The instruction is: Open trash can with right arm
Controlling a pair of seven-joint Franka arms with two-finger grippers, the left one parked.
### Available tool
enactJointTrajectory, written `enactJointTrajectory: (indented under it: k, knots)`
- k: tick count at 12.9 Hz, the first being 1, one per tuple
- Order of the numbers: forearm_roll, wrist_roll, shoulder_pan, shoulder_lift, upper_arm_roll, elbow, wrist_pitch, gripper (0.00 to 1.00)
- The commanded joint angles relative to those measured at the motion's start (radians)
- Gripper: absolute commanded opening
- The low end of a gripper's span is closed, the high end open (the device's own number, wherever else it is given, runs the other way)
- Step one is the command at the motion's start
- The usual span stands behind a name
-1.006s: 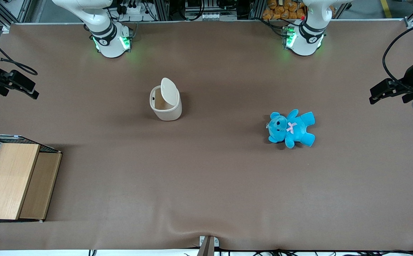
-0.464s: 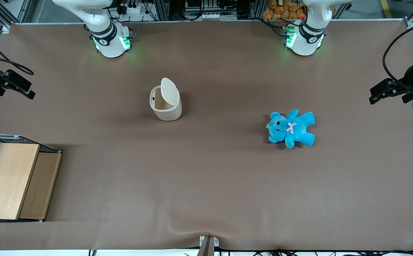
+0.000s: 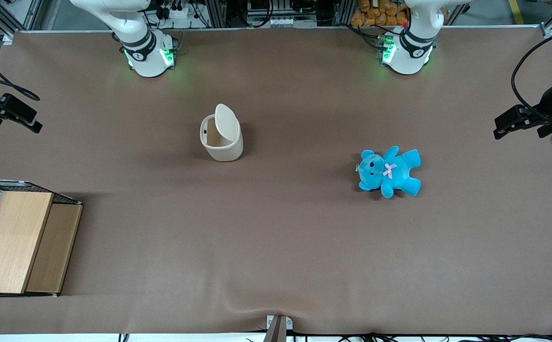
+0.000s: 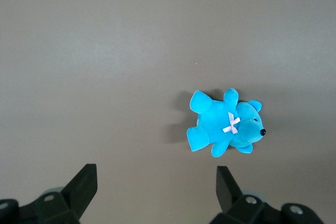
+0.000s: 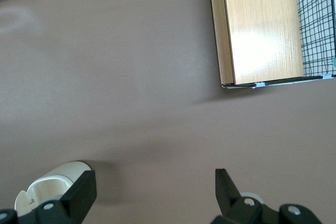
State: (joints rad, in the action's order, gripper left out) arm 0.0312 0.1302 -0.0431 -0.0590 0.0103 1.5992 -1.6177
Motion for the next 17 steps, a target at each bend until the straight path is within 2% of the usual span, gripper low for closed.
enactJointTrajectory:
  k: [1, 17]
  knots:
    - [-0.01, -0.012, -0.012, 0.004, 0.01, -0.012, 0.004, 1.0]
    - [-0.01, -0.052, -0.017, 0.002, 0.008, -0.01, 0.013, 1.0]
